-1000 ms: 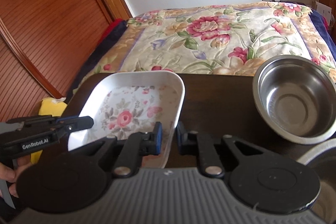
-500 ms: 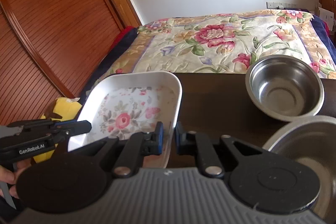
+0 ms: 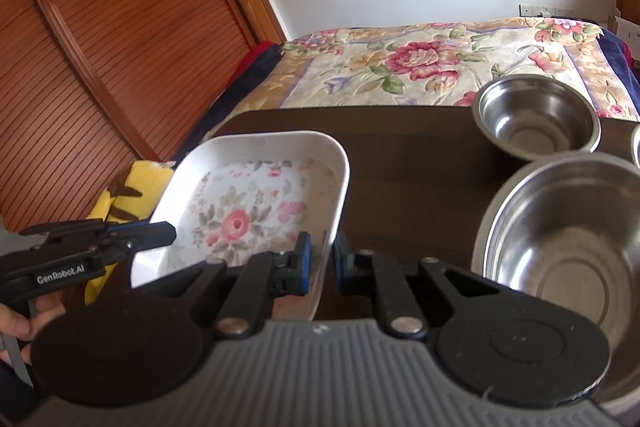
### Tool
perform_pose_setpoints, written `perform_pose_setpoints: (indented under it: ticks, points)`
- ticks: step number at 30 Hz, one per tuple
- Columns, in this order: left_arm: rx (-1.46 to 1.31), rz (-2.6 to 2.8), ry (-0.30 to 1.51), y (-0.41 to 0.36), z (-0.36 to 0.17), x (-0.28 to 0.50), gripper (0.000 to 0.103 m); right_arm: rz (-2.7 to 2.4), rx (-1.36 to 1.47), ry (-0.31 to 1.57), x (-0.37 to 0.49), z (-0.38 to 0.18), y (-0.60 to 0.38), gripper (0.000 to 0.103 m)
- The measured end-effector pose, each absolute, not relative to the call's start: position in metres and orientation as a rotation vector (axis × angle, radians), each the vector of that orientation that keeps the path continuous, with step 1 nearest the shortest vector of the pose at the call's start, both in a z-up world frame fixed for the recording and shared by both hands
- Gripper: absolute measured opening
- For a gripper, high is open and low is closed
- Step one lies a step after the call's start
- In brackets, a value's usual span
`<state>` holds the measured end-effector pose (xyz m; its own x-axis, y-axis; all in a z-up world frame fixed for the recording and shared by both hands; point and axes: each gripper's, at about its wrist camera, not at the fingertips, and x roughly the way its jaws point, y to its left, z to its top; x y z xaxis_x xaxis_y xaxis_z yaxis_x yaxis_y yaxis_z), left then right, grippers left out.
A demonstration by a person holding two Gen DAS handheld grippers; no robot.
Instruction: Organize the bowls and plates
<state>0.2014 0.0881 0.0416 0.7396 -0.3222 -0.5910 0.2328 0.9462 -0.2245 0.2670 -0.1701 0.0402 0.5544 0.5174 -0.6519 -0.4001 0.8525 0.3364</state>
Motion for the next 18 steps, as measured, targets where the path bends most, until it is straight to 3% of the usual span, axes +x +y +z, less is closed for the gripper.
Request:
perform_pose_setpoints:
  ticks: [18]
  points:
    - [-0.126,-0.288,0.684,0.085,0.026,0.151,0.01,0.592,0.117,0.83,0.223,0.031,-0.172,0.014]
